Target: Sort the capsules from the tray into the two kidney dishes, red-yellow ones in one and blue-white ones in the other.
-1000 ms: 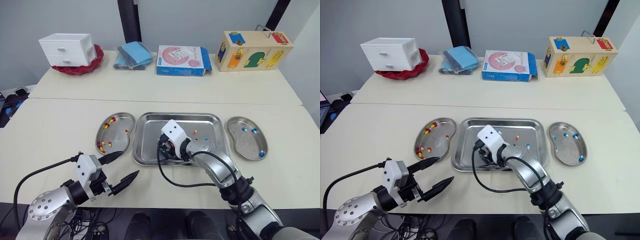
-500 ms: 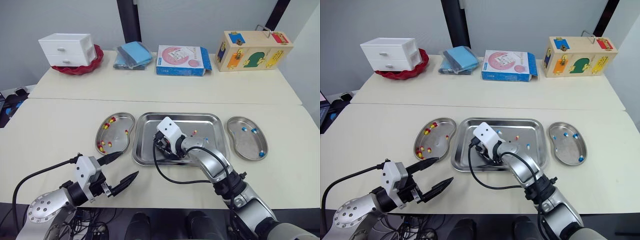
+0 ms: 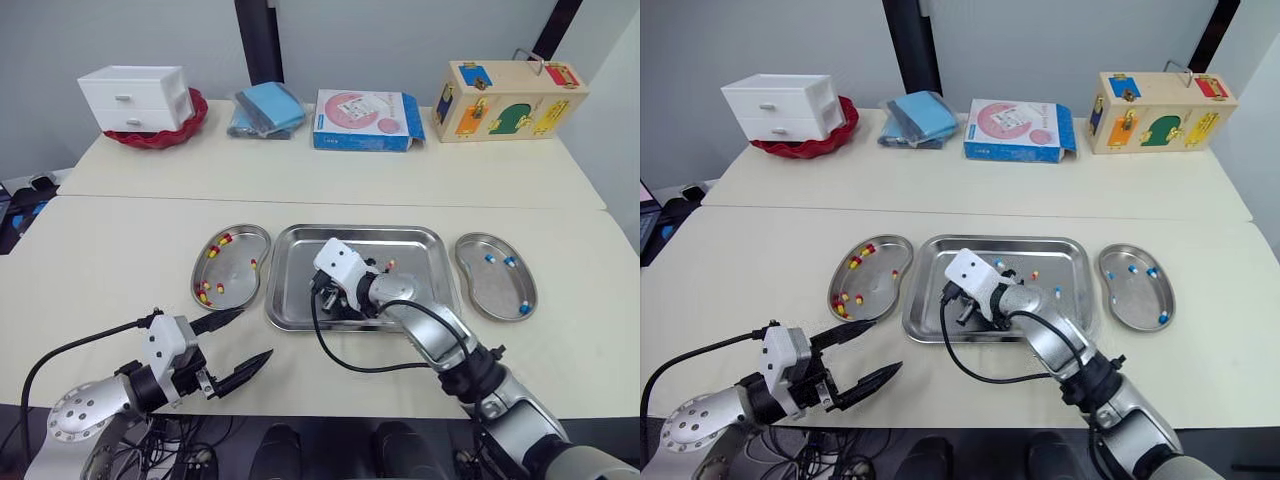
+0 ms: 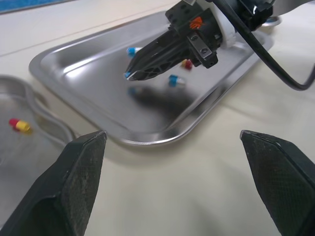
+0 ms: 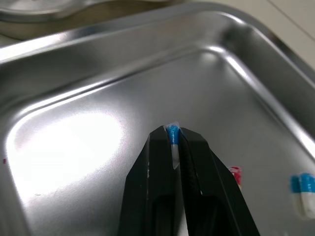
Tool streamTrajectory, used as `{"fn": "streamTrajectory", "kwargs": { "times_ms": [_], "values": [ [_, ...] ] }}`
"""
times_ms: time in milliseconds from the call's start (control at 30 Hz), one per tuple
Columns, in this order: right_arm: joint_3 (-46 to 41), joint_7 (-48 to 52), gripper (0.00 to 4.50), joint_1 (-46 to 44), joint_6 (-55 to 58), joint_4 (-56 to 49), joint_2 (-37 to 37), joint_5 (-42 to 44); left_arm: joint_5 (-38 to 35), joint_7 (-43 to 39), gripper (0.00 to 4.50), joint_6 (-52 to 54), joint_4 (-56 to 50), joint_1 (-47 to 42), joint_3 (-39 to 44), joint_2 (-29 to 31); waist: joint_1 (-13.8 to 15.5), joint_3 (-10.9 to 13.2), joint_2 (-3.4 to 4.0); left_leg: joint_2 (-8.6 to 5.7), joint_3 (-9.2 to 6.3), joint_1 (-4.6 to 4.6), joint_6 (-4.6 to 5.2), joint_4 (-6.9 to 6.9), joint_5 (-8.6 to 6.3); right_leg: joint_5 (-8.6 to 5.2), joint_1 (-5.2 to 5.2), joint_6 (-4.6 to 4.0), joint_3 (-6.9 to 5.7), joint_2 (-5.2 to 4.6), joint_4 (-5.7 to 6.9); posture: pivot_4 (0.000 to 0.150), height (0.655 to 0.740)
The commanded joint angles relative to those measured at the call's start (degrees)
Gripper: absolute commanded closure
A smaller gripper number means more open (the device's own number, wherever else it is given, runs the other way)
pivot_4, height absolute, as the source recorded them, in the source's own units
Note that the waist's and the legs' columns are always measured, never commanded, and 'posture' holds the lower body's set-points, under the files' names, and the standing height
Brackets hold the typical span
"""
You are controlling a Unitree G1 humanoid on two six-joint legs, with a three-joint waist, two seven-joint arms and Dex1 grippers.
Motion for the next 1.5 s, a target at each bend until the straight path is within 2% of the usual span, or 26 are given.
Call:
{"fn": "streamTrajectory", "kwargs": {
  "times_ms": [33, 200, 300, 433, 500, 700, 967, 1033, 1300, 1467, 1500],
  "values": [
    [-4.0, 3.1, 4.48, 2.8, 2.6, -11.9, -2.9, 3.2, -3.0, -4.8, 0.00, -0.9, -0.6, -1.2, -0.3, 1.8, 0.0, 0.0, 0.00, 0.00, -0.01, 0.00, 0.00, -0.02, 0.00, 0.00, 0.00, -0.01, -0.02, 0.00, -0.01, 0.150, 0.7400],
    [-13.2, 5.7, 4.48, 11.1, 5.1, -25.0, -9.9, 8.0, -4.4, -7.3, 0.00, -0.9, 0.5, -5.0, -2.3, 1.7, 0.4, 0.0, 0.02, -0.02, -0.01, -0.02, 0.00, -0.02, 0.00, -0.02, 0.04, -0.01, -0.02, -0.02, -0.06, 0.150, 0.7400],
    [-21.7, 5.5, 4.48, 16.7, 6.7, -30.5, -12.4, 11.1, -3.9, -9.1, 0.00, -3.4, 2.0, -7.0, -3.5, 0.6, 0.2, 0.0, 0.04, -0.01, 0.00, 0.00, 0.00, -0.02, 0.00, -0.02, 0.03, 0.00, -0.01, -0.01, -0.04, 0.150, 0.7400],
    [-28.8, 5.1, 4.48, 21.8, 8.2, -34.1, -14.7, 13.6, -3.5, -10.7, 0.00, -5.6, 3.8, -7.9, -4.5, -0.3, -0.1, 0.0, 0.04, -0.01, 0.04, -0.01, 0.01, -0.03, 0.00, -0.02, 0.04, 0.00, 0.03, 0.00, -0.07, 0.150, 0.7400],
    [-35.1, 4.6, 4.48, 26.2, 8.6, -35.8, -15.2, 14.7, -3.2, -11.0, 0.00, -6.9, 5.7, -8.7, -5.1, -1.1, 0.0, 0.1, 0.06, -0.01, 0.05, 0.01, 0.01, -0.04, 0.00, -0.02, 0.03, -0.01, 0.05, 0.01, -0.06, 0.150, 0.7400],
    [-49.3, 1.2, 4.48, 35.3, 8.4, -35.2, -14.7, 15.8, -3.0, -13.0, 0.00, -9.7, 8.0, -10.1, -6.4, -2.2, 0.3, 0.1, 0.05, -0.04, 0.07, 0.01, 0.01, -0.01, 0.00, -0.04, 0.09, 0.00, 0.06, -0.01, -0.09, 0.150, 0.7400],
    [-54.3, -3.4, 4.48, 37.2, 7.8, -29.2, -13.6, 16.2, -3.1, -13.4, 0.00, -10.1, 8.4, -11.6, -7.4, -2.4, 0.0, 0.1, 0.06, -0.02, 0.11, 0.04, 0.02, -0.03, 0.00, -0.04, 0.08, 0.00, 0.11, 0.01, -0.06, 0.150, 0.7400],
    [-54.6, -3.8, 3.84, 37.1, 7.4, -28.6, -13.6, 16.6, -3.1, -13.2, 0.00, -9.9, 8.1, -11.9, -7.5, -2.4, 0.0, 0.1, 0.07, -0.03, 0.11, 0.03, 0.01, -0.03, 0.00, -0.04, 0.08, 0.00, 0.11, 0.01, -0.06, 0.150, 0.7400],
    [-55.1, -3.9, 1.74, 37.6, 4.5, -28.2, -14.0, 18.9, -3.6, -11.3, 0.00, -9.5, 6.6, -12.4, -7.4, -3.0, 0.0, 0.1, 0.07, -0.02, 0.11, 0.03, 0.02, -0.03, 0.00, -0.04, 0.09, 0.00, 0.11, 0.01, -0.06, 0.150, 0.7400],
    [-53.7, -1.7, 0.08, 39.8, -0.7, -28.7, -15.9, 18.6, -3.4, -9.4, 0.00, -9.1, 5.9, -12.1, -7.1, -3.3, 0.0, 0.1, 0.07, -0.02, 0.11, 0.03, 0.02, -0.03, 0.00, -0.04, 0.09, 0.00, 0.11, 0.01, -0.07, 0.150, 0.7400],
    [-53.5, -1.5, 0.03, 40.3, -1.8, -28.7, -16.3, 18.5, -3.2, -9.1, 0.00, -9.1, 5.8, -12.1, -7.1, -3.3, 0.1, 0.1, 0.07, -0.03, 0.11, 0.03, 0.02, -0.03, 0.00, -0.04, 0.09, 0.01, 0.11, 0.01, -0.07, 0.150, 0.7400]
  ]
}}
